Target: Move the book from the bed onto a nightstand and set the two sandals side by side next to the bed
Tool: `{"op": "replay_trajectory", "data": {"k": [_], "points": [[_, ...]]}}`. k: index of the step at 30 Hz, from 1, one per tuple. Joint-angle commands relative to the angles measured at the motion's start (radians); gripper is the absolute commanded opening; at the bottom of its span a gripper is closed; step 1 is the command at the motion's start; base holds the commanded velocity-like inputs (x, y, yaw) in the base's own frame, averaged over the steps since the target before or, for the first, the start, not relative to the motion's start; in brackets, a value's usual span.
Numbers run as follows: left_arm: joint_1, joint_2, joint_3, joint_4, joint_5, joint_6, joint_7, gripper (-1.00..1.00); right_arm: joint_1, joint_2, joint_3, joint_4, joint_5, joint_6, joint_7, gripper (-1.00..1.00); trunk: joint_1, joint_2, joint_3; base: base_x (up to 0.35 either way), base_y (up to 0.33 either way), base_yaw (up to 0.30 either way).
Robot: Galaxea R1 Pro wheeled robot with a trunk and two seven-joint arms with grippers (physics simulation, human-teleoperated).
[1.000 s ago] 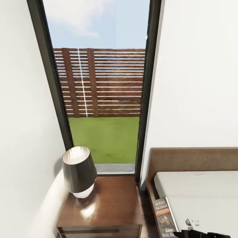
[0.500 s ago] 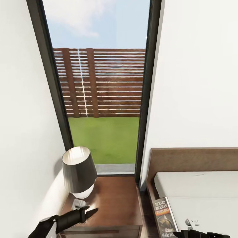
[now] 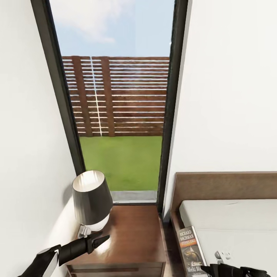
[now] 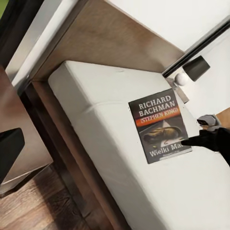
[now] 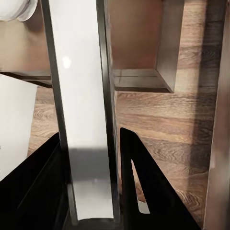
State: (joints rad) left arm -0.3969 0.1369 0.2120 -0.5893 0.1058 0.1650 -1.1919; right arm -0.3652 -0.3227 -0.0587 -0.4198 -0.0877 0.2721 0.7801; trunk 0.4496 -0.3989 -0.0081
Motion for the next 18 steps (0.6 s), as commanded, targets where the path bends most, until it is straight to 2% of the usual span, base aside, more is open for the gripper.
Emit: {"op": "replay_trajectory", "data": {"k": [1,2,4,5,8,11,14,16,17,18], "points": [[0.0,0.0,0.001,0.0,0.003,0.01,-0.004,1.0,0.0,-0.001,-0.001,-0.027,-0.006,0.018,0.008,-1.0,0.0,-0.001,-0.001,0.0,0.0,0.0],[0.0,-0.001,-0.001,0.001,0.002,0.01,-0.003,1.0,0.0,-0.002,-0.001,-0.122,-0.006,0.076,0.023,-1.0,0.0,-0.001,-0.001,0.0,0.0,0.0],[0.0,-0.004,-0.003,0.001,0.002,0.01,0.002,1.0,0.0,-0.003,-0.001,-0.248,-0.006,0.212,0.034,-1.0,0.0,-0.001,-0.001,0.0,0.0,0.0],[0.0,-0.004,-0.004,0.002,0.002,0.01,0.004,1.0,0.0,-0.003,-0.002,-0.28,-0.006,0.251,0.036,-1.0,0.0,-0.001,-0.001,0.0,0.0,0.0],[0.0,-0.005,-0.005,0.003,0.001,0.009,0.019,1.0,0.0,-0.004,-0.002,-0.449,-0.007,0.439,0.04,-1.0,0.0,-0.001,-0.001,0.0,0.0,0.0],[0.0,-0.005,-0.005,0.003,0.001,0.01,0.027,1.0,0.0,-0.003,-0.001,-0.546,-0.008,0.499,0.042,-1.0,0.0,-0.001,-0.001,0.0,0.0,0.0],[0.0,-0.006,-0.006,0.003,0.001,0.01,0.03,1.0,0.0,0.003,0.002,-0.621,-0.031,0.612,0.042,-1.0,0.0,-0.001,-0.001,0.0,0.0,0.0],[-0.001,-0.006,-0.006,0.003,0.002,0.01,0.03,1.0,-0.002,0.031,0.008,-0.638,-0.071,0.677,0.041,-1.0,0.0,-0.001,-0.001,0.0,0.0,0.0],[0.0,-0.005,-0.006,0.003,0.002,0.01,0.031,1.0,-0.003,0.067,0.009,-0.639,-0.089,0.689,0.041,-1.0,0.0,-0.001,-0.001,0.0,0.0,0.0],[0.0,-0.005,-0.005,0.003,0.002,0.01,0.031,1.0,-0.004,0.116,0.009,-0.638,-0.104,0.697,0.04,-1.0,0.0,-0.001,-0.001,0.0,0.0,0.0]]}}
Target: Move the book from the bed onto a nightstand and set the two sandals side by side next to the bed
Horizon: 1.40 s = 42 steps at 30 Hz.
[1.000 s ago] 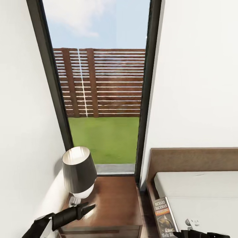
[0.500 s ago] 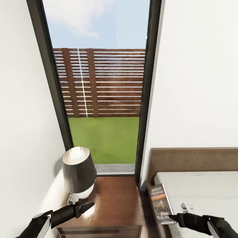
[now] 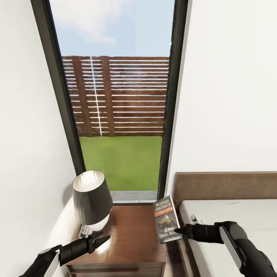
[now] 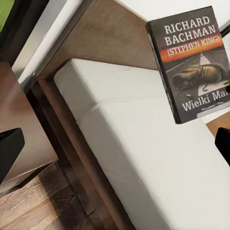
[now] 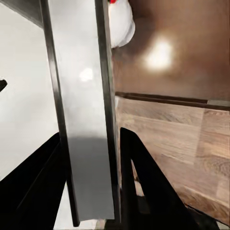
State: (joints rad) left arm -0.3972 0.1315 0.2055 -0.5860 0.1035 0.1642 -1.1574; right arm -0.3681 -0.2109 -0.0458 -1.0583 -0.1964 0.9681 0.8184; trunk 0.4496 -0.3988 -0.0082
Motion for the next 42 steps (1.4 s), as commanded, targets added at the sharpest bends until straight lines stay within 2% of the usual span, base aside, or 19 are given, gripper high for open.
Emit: {"op": "replay_trajectory", "data": {"k": [1,2,4,6,8,9,12,13,14,15,17,22,37,42], "points": [[0.0,0.0,0.001,0.0,0.004,0.011,-0.004,1.0,-0.002,0.052,-0.004,0.004,-0.005,0.007,0.002,-1.0,0.0,-0.001,-0.001,0.0,0.0,0.0],[0.0,0.0,0.001,0.0,0.005,0.011,-0.005,1.0,-0.003,0.094,-0.003,0.011,-0.012,0.011,0.002,-1.0,0.0,-0.001,-0.001,0.0,0.0,0.0],[0.0,0.0,0.001,0.0,0.004,0.011,-0.004,1.0,-0.005,0.136,-0.004,0.035,-0.017,0.015,0.002,-1.0,0.0,-0.001,-0.001,0.0,0.0,0.0],[0.0,-0.002,-0.001,0.001,0.004,0.011,-0.004,1.0,-0.009,0.162,-0.005,0.085,-0.022,0.017,0.002,-1.0,0.0,-0.001,-0.001,0.0,0.0,0.0],[0.0,-0.006,-0.001,0.001,0.004,0.011,-0.004,1.0,-0.012,0.174,-0.005,0.122,-0.032,0.018,0.003,-1.0,0.0,-0.001,-0.001,0.0,0.0,0.0],[0.0,-0.007,0.0,0.001,0.004,0.011,-0.005,1.0,-0.012,0.177,-0.005,0.131,-0.046,0.019,0.003,-1.0,0.0,-0.001,-0.001,0.0,0.0,0.0],[0.0,-0.007,0.002,0.002,0.004,0.011,-0.005,1.0,-0.013,0.179,-0.005,0.142,-0.123,0.02,0.03,-1.0,0.0,-0.001,-0.001,0.0,0.0,0.0],[0.0,-0.007,0.003,0.003,0.004,0.011,-0.006,1.0,-0.014,0.18,-0.005,0.146,-0.183,0.02,0.076,-1.0,0.0,-0.001,-0.001,0.0,0.0,0.0],[0.0,-0.007,0.003,0.003,0.005,0.011,-0.006,1.0,-0.014,0.18,-0.005,0.146,-0.201,0.02,0.094,-1.0,0.0,-0.001,-0.001,0.0,0.0,0.0],[0.0,-0.007,0.004,0.004,0.005,0.011,-0.006,1.0,-0.014,0.177,-0.005,0.145,-0.23,0.02,0.136,-1.0,0.0,-0.001,-0.001,0.0,0.0,0.0],[0.0,-0.007,0.004,0.004,0.005,0.011,-0.005,1.0,-0.014,0.175,-0.004,0.144,-0.26,0.019,0.203,-1.0,0.0,-0.001,-0.001,0.0,0.0,0.0],[0.0,-0.007,0.005,0.005,0.005,0.009,-0.006,1.0,-0.014,0.173,-0.007,0.146,-0.276,0.015,0.244,-1.0,0.0,-0.001,-0.001,0.0,0.0,0.0],[0.0,-0.007,0.005,0.006,0.006,0.009,-0.003,1.0,-0.014,0.182,-0.015,0.158,-0.28,0.011,0.248,-1.0,0.0,-0.001,-0.001,0.0,0.0,0.0],[0.001,-0.007,0.005,0.006,0.006,0.009,-0.002,1.0,-0.014,0.182,-0.014,0.159,-0.281,0.011,0.247,-1.0,0.0,-0.001,-0.001,0.202,0.0,0.0]]}}
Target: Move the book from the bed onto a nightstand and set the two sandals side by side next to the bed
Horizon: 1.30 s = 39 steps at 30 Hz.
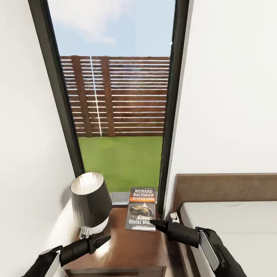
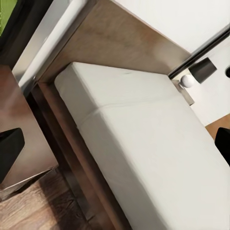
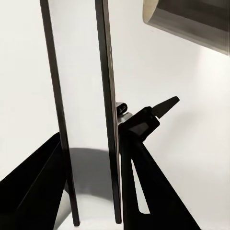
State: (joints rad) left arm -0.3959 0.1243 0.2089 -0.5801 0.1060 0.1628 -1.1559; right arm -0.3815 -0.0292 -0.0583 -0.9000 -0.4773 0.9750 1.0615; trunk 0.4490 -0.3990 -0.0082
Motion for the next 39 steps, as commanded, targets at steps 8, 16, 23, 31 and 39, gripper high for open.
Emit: {"op": "replay_trajectory", "data": {"k": [8,16,23,31,39], "points": [[0.0,-0.001,0.001,0.001,0.004,0.01,-0.004,1.0,0.0,0.0,0.0,0.001,0.002,0.004,0.003,-1.0,0.001,-0.001,-0.001,0.198,0.0,0.0],[0.0,-0.002,0.001,0.002,0.004,0.01,-0.004,1.0,0.0,0.0,0.0,0.001,0.002,0.004,0.003,-1.0,0.001,-0.001,-0.001,0.085,0.0,0.0],[0.002,-0.002,0.0,0.002,0.004,0.01,-0.004,1.0,0.0,0.0,-0.001,0.001,0.002,0.004,0.003,-1.0,0.001,-0.001,-0.001,0.105,0.0,0.0],[0.005,-0.002,0.0,0.002,0.004,0.009,-0.003,1.0,0.0,0.0,-0.001,0.001,0.001,0.004,0.003,-1.0,0.001,-0.001,-0.001,0.004,0.0,0.0],[0.005,-0.006,0.001,0.002,0.004,0.009,-0.002,1.0,0.0,0.0,0.0,0.001,0.002,0.004,0.003,-1.0,0.024,-0.043,-0.02,0.0,0.0,0.0]]}}
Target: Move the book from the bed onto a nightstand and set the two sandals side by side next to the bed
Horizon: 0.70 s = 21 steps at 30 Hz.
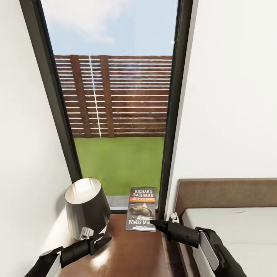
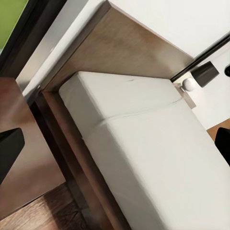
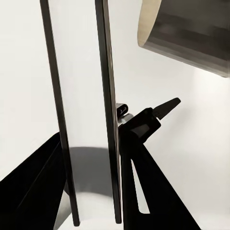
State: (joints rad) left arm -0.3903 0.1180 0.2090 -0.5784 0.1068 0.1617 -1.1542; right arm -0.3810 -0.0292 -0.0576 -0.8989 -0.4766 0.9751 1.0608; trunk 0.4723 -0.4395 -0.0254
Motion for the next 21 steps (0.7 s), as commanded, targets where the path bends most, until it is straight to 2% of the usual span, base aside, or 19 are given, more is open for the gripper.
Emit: {"op": "replay_trajectory", "data": {"k": [1,21], "points": [[-0.001,-0.001,0.001,0.0,0.004,0.01,-0.004,1.0,-0.001,0.0,-0.001,0.0,0.001,0.004,0.004,-1.0,0.005,-0.01,-0.006,0.0,0.0,0.0],[-0.001,-0.001,0.001,0.0,0.004,0.01,-0.004,1.0,-0.001,0.0,-0.002,0.002,0.002,0.004,0.002,-1.0,0.081,-0.15,-0.068,0.0,0.0,0.0]]}}
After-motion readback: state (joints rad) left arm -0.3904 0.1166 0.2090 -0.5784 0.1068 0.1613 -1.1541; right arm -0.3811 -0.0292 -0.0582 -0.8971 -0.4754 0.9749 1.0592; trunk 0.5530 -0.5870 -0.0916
